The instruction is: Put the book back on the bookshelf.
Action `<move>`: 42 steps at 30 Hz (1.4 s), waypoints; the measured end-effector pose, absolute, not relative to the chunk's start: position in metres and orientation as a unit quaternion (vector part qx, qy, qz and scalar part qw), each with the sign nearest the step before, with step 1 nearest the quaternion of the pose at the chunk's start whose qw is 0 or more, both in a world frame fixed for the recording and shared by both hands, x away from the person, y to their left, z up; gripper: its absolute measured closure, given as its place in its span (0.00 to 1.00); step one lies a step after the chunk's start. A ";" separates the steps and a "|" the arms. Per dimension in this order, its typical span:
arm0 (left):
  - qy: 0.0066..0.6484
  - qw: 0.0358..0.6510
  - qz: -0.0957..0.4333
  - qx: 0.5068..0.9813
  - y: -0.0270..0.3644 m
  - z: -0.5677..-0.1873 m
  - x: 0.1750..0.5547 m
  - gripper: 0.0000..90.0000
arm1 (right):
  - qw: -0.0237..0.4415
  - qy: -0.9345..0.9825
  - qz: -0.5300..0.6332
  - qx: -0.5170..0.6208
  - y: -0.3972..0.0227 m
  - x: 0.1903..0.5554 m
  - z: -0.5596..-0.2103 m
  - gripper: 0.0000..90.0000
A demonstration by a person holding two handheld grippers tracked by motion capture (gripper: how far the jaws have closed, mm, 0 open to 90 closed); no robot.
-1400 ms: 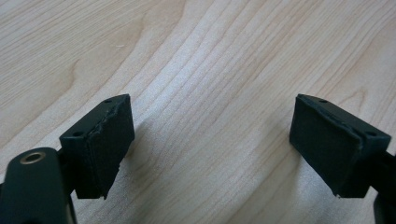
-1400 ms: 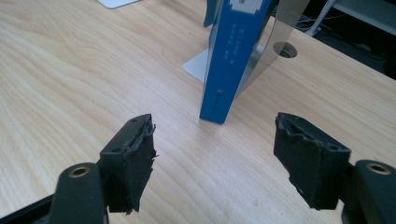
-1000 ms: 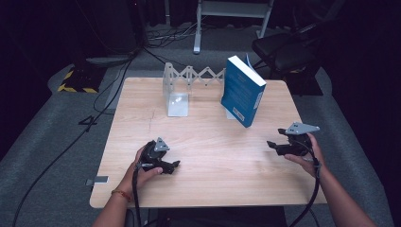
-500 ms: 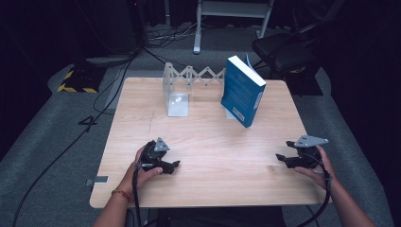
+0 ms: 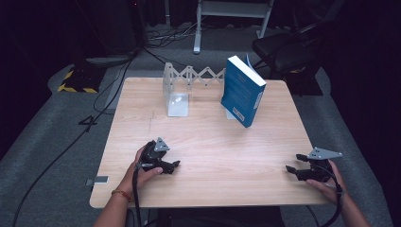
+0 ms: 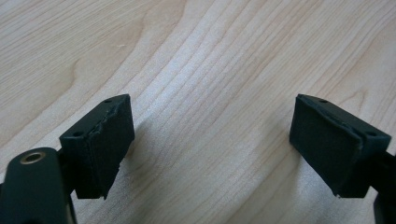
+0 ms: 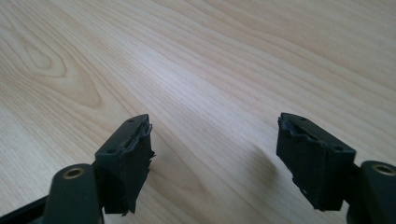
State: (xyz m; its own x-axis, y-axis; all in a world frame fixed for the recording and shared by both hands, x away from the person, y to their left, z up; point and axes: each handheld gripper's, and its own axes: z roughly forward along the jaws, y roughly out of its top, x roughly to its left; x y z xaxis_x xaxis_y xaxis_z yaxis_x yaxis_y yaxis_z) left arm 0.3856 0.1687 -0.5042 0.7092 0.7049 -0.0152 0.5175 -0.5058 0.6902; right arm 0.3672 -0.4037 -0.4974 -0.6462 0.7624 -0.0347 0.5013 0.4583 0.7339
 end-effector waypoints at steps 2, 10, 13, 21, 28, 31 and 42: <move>0.357 0.346 0.135 0.857 0.169 -0.504 0.386 0.16 | 0.183 0.832 0.357 0.384 -0.405 0.366 -0.499 0.30; 0.359 0.346 0.133 0.857 0.168 -0.504 0.385 0.16 | 0.180 0.820 0.367 0.400 -0.412 0.363 -0.503 0.28; 0.359 0.347 0.133 0.856 0.168 -0.504 0.385 0.16 | 0.180 0.820 0.368 0.400 -0.412 0.363 -0.504 0.28; 0.359 0.345 0.137 0.856 0.169 -0.504 0.385 0.16 | 0.180 0.820 0.367 0.400 -0.412 0.363 -0.504 0.27; 0.360 0.346 0.136 0.856 0.168 -0.504 0.385 0.16 | 0.180 0.820 0.367 0.400 -0.412 0.363 -0.504 0.27; 0.360 0.347 0.134 0.856 0.168 -0.505 0.385 0.16 | 0.180 0.820 0.367 0.401 -0.412 0.363 -0.504 0.27; 0.360 0.347 0.134 0.856 0.168 -0.505 0.385 0.16 | 0.181 0.819 0.367 0.402 -0.412 0.363 -0.504 0.27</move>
